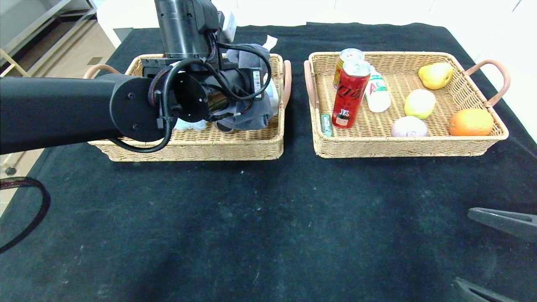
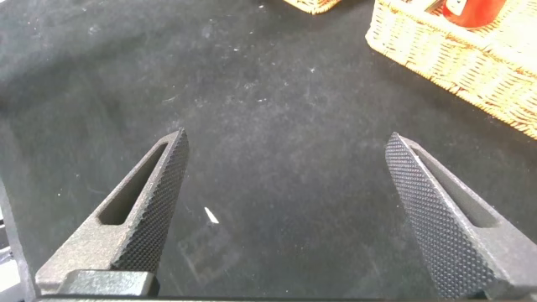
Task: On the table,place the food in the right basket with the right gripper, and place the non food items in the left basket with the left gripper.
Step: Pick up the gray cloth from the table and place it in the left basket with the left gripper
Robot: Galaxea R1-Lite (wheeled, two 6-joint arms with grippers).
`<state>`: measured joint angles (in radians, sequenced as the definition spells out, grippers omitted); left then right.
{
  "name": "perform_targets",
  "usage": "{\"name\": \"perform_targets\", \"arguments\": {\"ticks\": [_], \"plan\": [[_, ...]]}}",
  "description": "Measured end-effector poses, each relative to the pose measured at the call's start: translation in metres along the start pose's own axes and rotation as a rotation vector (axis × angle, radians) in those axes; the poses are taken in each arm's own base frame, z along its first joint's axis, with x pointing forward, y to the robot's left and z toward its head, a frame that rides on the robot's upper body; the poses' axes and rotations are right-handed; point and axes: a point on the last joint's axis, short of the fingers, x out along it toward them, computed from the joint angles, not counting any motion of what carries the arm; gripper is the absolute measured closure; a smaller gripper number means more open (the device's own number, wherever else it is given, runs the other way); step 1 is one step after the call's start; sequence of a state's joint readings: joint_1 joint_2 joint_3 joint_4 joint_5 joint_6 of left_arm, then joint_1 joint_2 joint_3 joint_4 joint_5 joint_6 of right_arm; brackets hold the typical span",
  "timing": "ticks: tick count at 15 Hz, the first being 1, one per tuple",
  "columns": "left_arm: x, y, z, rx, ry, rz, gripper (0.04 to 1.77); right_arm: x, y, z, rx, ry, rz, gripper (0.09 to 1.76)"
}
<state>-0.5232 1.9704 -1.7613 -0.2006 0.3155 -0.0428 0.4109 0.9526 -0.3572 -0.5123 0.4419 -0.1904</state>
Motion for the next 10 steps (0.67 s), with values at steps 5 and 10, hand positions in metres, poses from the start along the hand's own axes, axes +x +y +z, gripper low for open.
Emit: {"name": "perform_targets", "arguments": {"ticks": [5, 10], "plan": [[0.023, 0.009, -0.005, 0.006, -0.011, 0.047, 1.58, 0.000, 0.000, 0.000, 0.000, 0.001, 0.000, 0.14], [0.027, 0.008, -0.011, 0.011, 0.003, 0.048, 1.04, 0.001, 0.000, 0.000, 0.001, 0.003, -0.001, 0.14]]}}
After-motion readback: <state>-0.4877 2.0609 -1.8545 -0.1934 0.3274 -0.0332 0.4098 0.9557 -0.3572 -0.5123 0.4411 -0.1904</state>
